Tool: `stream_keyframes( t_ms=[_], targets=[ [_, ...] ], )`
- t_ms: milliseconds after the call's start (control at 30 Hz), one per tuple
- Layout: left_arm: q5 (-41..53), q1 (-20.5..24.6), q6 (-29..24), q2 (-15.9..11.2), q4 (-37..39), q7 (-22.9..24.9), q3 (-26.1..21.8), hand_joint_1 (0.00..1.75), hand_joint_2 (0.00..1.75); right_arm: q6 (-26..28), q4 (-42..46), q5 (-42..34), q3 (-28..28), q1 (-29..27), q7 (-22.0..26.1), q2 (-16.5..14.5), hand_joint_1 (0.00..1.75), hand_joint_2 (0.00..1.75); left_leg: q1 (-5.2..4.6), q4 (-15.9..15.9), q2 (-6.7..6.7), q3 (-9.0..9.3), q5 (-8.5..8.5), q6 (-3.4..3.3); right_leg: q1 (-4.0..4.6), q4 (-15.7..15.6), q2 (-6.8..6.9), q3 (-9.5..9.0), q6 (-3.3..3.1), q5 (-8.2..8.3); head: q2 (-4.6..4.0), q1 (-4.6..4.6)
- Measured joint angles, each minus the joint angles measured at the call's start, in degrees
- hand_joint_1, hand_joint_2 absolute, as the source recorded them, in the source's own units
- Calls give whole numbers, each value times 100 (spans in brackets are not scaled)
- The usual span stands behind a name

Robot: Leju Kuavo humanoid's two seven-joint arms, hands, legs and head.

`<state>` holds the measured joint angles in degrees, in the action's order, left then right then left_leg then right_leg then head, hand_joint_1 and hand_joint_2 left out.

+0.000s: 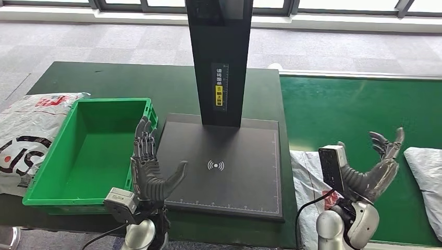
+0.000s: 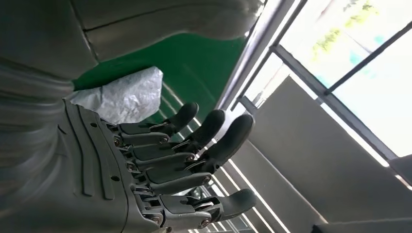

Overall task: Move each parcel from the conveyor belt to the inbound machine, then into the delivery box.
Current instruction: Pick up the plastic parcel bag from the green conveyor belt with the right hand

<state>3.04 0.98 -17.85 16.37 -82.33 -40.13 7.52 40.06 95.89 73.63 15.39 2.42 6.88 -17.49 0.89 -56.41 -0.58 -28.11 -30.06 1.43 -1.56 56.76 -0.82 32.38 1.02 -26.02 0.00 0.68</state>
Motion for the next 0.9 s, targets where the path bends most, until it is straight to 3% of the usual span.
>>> stream_keyframes(
  t_ms=[267,767,900],
  targets=[
    [0,-1,2,0,-2,0,0,0,175,0,-724,326,584,-56,-737,0,0,175,0,0,-2,-5,-1,0,0,0,2,3,0,0,0,0],
    [0,-1,2,0,-3,0,0,0,175,0,-901,351,828,-86,-796,0,0,175,0,0,1,-5,-1,0,0,0,0,4,0,0,0,0],
    [1,-3,2,0,-3,0,0,0,175,-169,-1292,374,1179,-117,-1139,0,0,175,0,0,0,-7,-1,0,0,0,0,4,0,0,0,0]
  ],
)
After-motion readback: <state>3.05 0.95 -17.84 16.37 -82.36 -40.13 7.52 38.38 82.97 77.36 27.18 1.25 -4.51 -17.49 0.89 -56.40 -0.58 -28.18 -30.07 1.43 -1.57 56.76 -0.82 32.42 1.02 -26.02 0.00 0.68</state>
